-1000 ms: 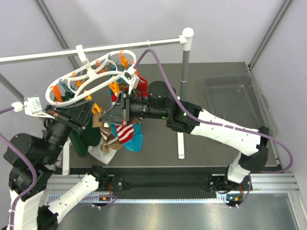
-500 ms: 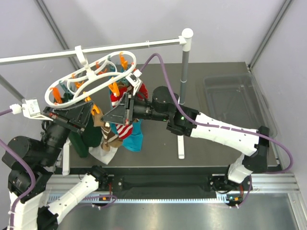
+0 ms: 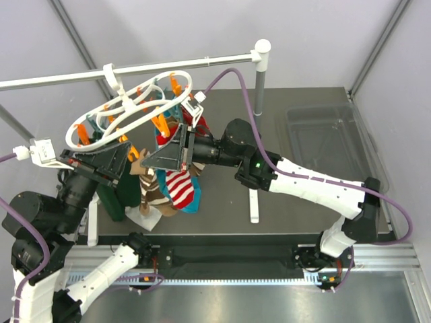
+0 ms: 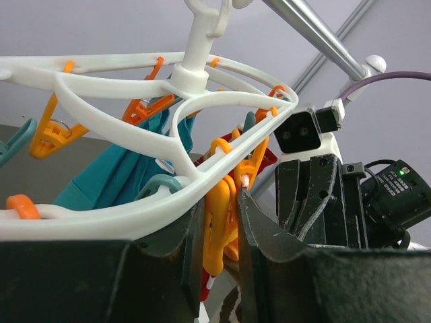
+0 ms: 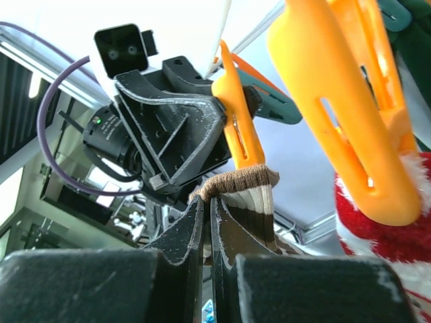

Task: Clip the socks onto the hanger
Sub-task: Clamp the sock onto the hanger.

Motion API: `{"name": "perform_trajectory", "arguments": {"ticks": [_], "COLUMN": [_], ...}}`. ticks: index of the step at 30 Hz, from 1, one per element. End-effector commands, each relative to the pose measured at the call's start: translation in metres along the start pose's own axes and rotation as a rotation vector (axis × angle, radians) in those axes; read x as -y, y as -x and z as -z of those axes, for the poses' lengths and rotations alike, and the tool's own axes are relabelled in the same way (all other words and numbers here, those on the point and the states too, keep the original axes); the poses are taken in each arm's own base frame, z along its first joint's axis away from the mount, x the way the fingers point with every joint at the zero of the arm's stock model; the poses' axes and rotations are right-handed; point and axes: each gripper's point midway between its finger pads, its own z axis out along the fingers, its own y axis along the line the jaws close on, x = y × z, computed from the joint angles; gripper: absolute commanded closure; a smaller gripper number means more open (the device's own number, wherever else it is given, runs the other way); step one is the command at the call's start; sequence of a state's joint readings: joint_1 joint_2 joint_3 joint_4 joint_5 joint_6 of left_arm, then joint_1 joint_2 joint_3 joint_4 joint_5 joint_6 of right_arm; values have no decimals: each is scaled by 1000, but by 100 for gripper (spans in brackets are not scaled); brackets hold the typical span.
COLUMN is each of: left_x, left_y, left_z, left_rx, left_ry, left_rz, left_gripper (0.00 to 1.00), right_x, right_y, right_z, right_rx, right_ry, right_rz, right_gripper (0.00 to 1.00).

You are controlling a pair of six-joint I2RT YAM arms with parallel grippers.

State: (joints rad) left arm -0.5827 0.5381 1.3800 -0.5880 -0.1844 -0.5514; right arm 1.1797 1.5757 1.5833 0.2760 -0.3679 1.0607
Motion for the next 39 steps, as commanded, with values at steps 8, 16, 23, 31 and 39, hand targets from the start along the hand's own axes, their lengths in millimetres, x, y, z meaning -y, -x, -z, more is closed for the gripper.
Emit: {"name": "perform_trajectory", "arguments": {"ticks": [8, 16, 23, 31, 39], "left_x": [1, 0, 0, 1, 3], "left_y": [8, 13, 18, 15, 17], "left_z": [9, 10, 10, 11, 10], "left_rx": [18, 71, 98, 93, 98], "left_ry": [2, 11, 23, 13, 5], "left_rz": [13, 133, 227, 227, 229], "left_gripper": [100, 100, 100, 100, 100], "right_x": [5, 5, -38, -41, -34], "right_y": [4, -5, 6, 7, 3], "right_z": [3, 15, 34, 32, 25], "right_rx": [8, 47, 162, 152, 134], "right_ry": [-22, 73, 327, 356, 360], "right_rz": [48, 25, 42, 7, -16], "right_gripper": [100, 100, 100, 100, 100]}}
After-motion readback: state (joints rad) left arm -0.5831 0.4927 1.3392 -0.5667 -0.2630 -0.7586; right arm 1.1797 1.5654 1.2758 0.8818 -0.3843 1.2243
